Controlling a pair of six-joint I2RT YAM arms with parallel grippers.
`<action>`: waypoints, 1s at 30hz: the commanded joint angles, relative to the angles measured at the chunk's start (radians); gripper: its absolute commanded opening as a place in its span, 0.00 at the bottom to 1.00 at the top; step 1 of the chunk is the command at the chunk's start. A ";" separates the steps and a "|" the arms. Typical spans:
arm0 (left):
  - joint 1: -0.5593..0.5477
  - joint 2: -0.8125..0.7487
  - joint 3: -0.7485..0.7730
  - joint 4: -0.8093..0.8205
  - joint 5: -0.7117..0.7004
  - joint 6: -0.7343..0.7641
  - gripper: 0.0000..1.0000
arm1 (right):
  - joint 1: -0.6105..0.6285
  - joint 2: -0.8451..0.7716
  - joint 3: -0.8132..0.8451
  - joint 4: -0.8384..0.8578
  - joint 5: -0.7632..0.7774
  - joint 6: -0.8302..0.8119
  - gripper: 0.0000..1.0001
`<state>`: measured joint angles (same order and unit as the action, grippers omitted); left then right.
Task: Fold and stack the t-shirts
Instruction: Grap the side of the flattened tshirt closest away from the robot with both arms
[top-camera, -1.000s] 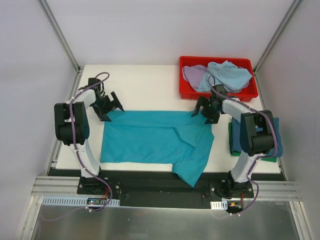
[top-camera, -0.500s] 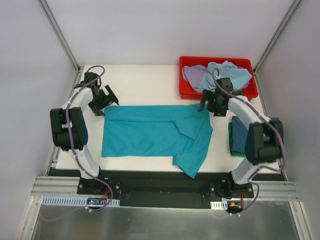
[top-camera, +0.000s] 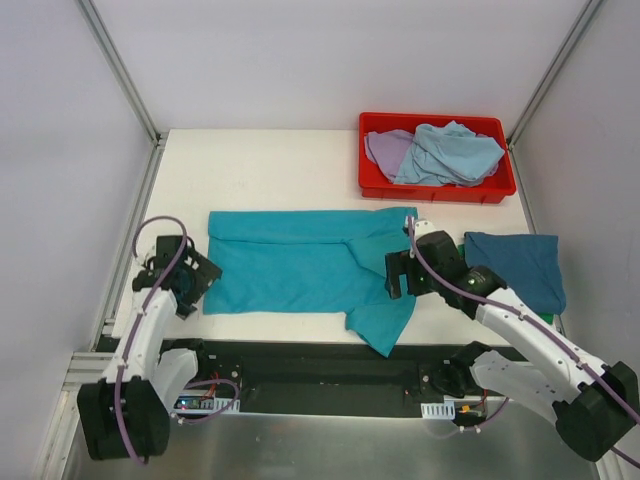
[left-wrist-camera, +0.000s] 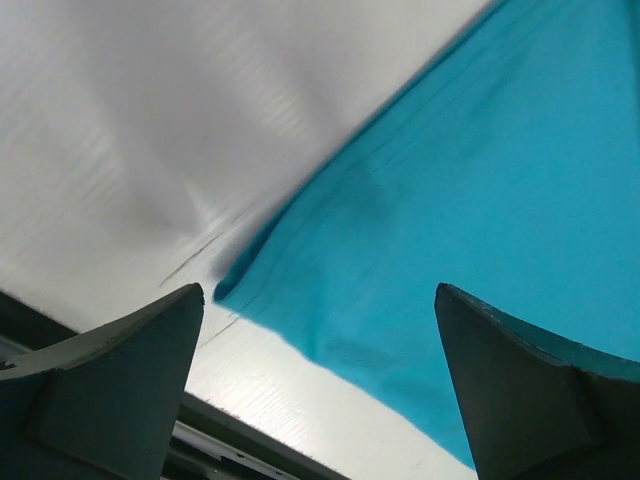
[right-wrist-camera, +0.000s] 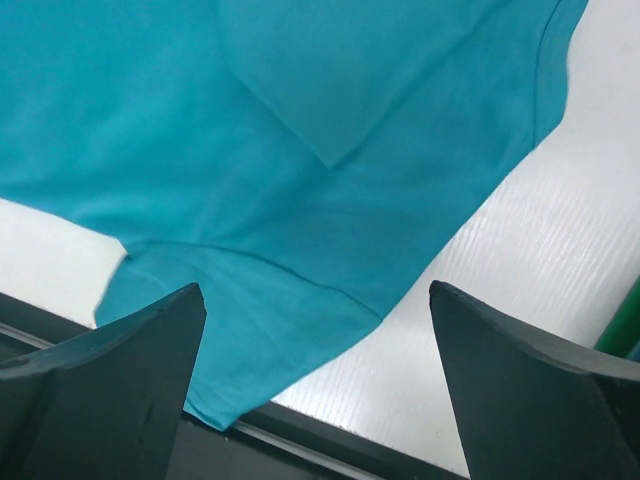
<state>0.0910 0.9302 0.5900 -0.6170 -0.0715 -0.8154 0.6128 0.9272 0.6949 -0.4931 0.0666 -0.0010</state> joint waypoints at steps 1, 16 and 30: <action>-0.008 -0.123 -0.120 -0.029 0.010 -0.139 0.98 | 0.031 -0.028 -0.060 0.013 -0.021 0.021 0.96; -0.008 -0.030 -0.183 -0.047 -0.053 -0.180 0.46 | 0.038 -0.042 -0.115 0.031 0.000 0.009 0.96; -0.011 0.055 -0.174 0.080 -0.013 -0.139 0.00 | 0.152 0.039 -0.091 0.019 -0.002 -0.036 0.99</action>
<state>0.0906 0.9546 0.4274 -0.5625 -0.0795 -0.9794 0.6765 0.9386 0.5751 -0.4744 0.0662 -0.0071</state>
